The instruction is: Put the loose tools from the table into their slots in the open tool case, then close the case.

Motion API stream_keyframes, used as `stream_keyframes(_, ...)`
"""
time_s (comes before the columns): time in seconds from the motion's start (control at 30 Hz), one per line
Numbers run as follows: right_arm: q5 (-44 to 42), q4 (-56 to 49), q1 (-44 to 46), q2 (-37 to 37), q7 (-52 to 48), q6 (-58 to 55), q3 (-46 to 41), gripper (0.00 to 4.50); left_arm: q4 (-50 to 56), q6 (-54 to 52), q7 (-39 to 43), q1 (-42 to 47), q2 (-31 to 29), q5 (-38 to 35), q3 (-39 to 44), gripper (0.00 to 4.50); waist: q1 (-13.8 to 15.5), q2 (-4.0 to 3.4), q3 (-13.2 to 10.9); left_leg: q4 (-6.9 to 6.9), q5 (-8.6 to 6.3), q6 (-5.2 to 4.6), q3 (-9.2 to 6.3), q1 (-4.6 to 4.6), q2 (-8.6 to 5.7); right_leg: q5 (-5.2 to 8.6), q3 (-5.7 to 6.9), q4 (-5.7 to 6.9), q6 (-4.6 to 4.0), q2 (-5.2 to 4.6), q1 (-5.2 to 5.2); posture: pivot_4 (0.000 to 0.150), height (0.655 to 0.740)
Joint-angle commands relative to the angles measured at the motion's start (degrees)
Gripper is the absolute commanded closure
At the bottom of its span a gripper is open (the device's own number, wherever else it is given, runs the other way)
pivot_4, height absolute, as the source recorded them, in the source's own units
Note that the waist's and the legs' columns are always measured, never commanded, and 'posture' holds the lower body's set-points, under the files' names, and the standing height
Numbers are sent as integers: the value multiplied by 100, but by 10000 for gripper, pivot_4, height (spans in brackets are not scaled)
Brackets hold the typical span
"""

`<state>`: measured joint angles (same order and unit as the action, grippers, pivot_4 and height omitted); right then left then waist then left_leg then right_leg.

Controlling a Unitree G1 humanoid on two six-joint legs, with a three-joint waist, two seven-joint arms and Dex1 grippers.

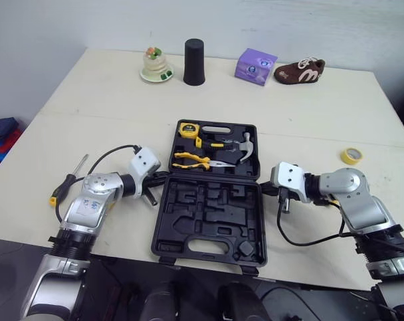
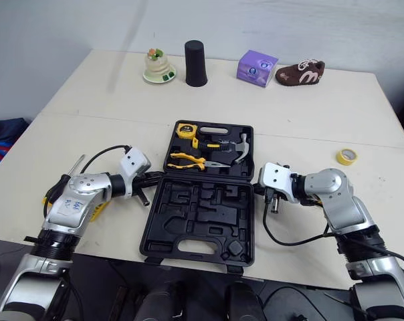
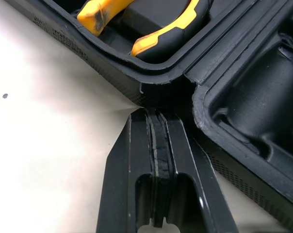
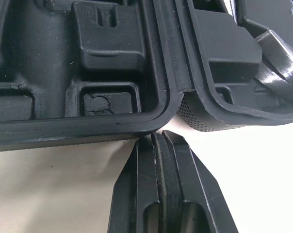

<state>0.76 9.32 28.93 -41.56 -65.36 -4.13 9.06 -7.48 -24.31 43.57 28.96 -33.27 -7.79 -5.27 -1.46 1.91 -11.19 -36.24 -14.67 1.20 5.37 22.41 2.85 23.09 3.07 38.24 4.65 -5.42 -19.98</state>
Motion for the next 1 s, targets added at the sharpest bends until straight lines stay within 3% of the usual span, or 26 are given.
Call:
stream_keyframes(0.03, -188, 28, -69, -153, -41, 315, -211, 45000, 277, 160, 133, -36, -649, 41, 484, 44425, -37, 2, -1, 1, 0, 0, -1, 0, 2, 0, 1, -3, 0, 2, 0, 1500, 7400)
stream_keyframes(0.1, -334, 82, -98, -246, -134, 423, -338, 45000, 469, 178, 261, -197, -933, -33, 630, 44425, -50, 1, -1, 7, 0, 0, 4, -2, 4, 0, -3, -3, 0, 3, -3, 1500, 7400)
stream_keyframes(0.23, -774, 834, -115, -933, -333, 889, -1160, 45000, 1210, 372, 1106, -1247, -1744, -992, 2347, 44425, -81, -7, -7, 14, -4, -2, 11, -1, 3, 0, -10, -10, 0, -2, -5, 1500, 7400)
stream_keyframes(0.33, -1152, 1014, -313, -1207, -535, 924, -1537, 35561, 1193, 700, 1044, -1772, -1812, -1203, 3205, 36000, -33, -10, -8, 15, -11, -12, 7, -2, 5, 0, -2, -29, 0, -3, 2, 1500, 7400)
stream_keyframes(0.47, -1380, 1516, -630, -1426, -315, 1027, -2225, 15924, 1015, 1039, 611, -2277, -1648, -1227, 4309, 18341, -24, -9, -7, 10, -21, -23, -7, -29, 6, -4, 10, -36, 7, -4, 45, 1500, 7400)
stream_keyframes(0.57, -1563, 2490, -756, -1534, 72, 1220, -2855, 1285, -13, 1448, 320, -2842, -2078, -813, 5316, 4771, -38, -8, -8, 14, -22, -22, -1, -25, 2, -6, 3, -41, 11, -7, 40, 1500, 7400)
stream_keyframes(0.6, -1491, 2827, -765, -1590, 220, 1486, -2936, 0, -395, 1499, 218, -2923, -2240, -779, 5558, 614, -60, -8, -8, 15, -24, -21, 2, -21, 3, -6, 4, -44, 11, -6, 33, 1500, 7400)
stream_keyframes(0.73, -1260, 4160, -585, -1873, 962, 2220, -3200, 0, -1979, 2083, -78, -3148, -2675, -711, 6165, 614, -162, -10, -9, 24, -29, -25, 17, -23, 4, -6, -5, -49, 11, -6, 23, 1500, 7400)
stream_keyframes(0.87, -1053, 4841, -456, -2055, 1252, 2538, -3080, 0, -2870, 2384, -218, -3268, -2915, -715, 6260, 614, -215, -13, -9, 26, -49, -33, 21, -34, 2, -6, -11, -42, 12, -12, 27, 1500, 7400)
stream_keyframes(1.0, -431, 5691, -364, -2330, 2734, 2365, -2780, 0, -3826, 2682, -720, -3431, -3126, -595, 6296, 614, -284, -13, -9, 35, -50, -25, 20, -30, 8, -6, -10, -39, 11, -10, 14, 1500, 7400)
